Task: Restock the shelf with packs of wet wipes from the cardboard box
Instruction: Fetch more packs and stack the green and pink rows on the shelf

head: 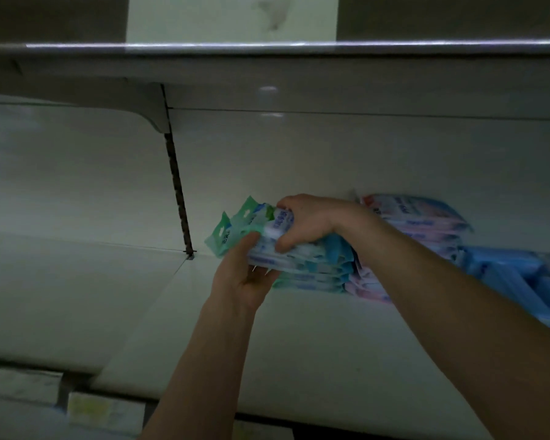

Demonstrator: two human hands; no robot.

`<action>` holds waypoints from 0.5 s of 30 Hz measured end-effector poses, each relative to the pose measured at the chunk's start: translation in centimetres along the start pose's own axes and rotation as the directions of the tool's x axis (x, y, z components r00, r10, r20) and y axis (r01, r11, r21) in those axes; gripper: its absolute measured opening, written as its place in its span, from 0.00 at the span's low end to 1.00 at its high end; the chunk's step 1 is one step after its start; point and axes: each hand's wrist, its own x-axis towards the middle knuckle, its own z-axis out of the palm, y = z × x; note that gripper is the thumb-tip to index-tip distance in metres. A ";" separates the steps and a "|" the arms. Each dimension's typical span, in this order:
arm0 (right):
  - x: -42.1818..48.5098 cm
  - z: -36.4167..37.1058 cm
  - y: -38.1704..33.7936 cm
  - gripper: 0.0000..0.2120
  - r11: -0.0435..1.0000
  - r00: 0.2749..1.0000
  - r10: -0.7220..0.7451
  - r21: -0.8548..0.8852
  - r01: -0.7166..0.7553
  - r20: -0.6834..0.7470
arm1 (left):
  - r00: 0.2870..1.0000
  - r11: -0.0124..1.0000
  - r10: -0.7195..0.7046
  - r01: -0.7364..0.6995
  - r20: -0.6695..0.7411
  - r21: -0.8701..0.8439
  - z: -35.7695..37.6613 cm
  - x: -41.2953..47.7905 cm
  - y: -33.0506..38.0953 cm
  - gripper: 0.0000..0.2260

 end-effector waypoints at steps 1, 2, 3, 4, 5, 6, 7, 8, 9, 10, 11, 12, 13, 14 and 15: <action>0.4 -0.2 0.3 0.30 1.000 1.000 0.001 -0.027 -0.001 0.009 | 1.000 1.000 0.002 -0.002 -0.030 -0.004 -0.3 0.1 0.0 0.18; 0.8 -0.5 0.8 0.30 0.999 1.000 0.004 -0.049 -0.003 0.010 | 0.999 1.000 0.003 -0.004 -0.043 -0.018 -0.7 0.2 0.0 0.18; 1.2 -0.6 1.3 0.29 0.998 1.000 0.010 -0.064 -0.009 0.004 | 0.998 1.000 0.009 -0.010 -0.061 -0.028 -1.1 0.2 0.1 0.18; 1.6 -0.7 1.9 0.27 0.997 1.000 0.020 -0.075 -0.020 -0.003 | 0.997 0.999 0.018 -0.021 -0.077 -0.033 -1.4 0.0 0.2 0.18; 1.9 -0.8 2.5 0.26 0.995 0.999 0.036 -0.094 -0.036 -0.001 | 0.995 0.999 0.034 -0.037 -0.096 -0.032 -1.7 -0.1 0.4 0.18; 2.1 -0.8 3.0 0.26 0.991 0.998 0.054 -0.121 -0.052 0.010 | 0.993 0.998 0.045 -0.049 -0.110 -0.039 -1.9 -0.5 0.5 0.18; 2.3 -0.7 3.4 0.26 0.987 0.997 0.076 -0.147 -0.071 0.028 | 0.991 0.997 0.051 -0.057 -0.120 -0.043 -2.0 -0.8 0.5 0.18; 2.5 -0.6 3.7 0.25 0.983 0.995 0.088 -0.164 -0.080 0.042 | 0.991 0.997 0.052 -0.058 -0.121 -0.052 -2.1 -1.1 0.6 0.18; 2.7 -0.5 4.0 0.24 0.982 0.995 0.092 -0.172 -0.082 0.049 | 0.990 0.997 0.050 -0.058 -0.129 -0.057 -2.1 -1.3 0.5 0.18; 2.9 -0.3 4.1 0.23 0.982 0.995 0.091 -0.168 -0.081 0.051 | 0.989 0.997 0.047 -0.056 -0.141 -0.060 -2.0 -1.4 0.5 0.18; 2.9 -0.2 4.2 0.22 0.984 0.995 0.089 -0.157 -0.079 0.052 | 0.987 0.997 0.048 -0.057 -0.156 -0.056 -1.9 -1.6 0.5 0.18; 3.0 0.0 4.3 0.22 0.986 0.995 0.082 -0.147 -0.074 0.048 | 0.985 0.997 0.054 -0.063 -0.164 -0.053 -1.8 -1.7 0.5 0.17; 3.1 0.3 4.4 0.23 0.987 0.996 0.075 -0.142 -0.069 0.039 | 0.982 0.996 0.070 -0.079 -0.173 -0.046 -1.7 -1.7 0.6 0.16; 3.1 0.6 4.6 0.24 0.988 0.997 0.070 -0.139 -0.066 0.026 | 0.978 0.995 0.093 -0.100 -0.186 -0.030 -1.7 -1.7 0.7 0.15; 3.1 1.0 4.8 0.25 0.989 0.998 0.068 -0.132 -0.065 0.017 | 0.971 0.992 0.121 -0.126 -0.208 -0.010 -1.6 -1.8 0.9 0.14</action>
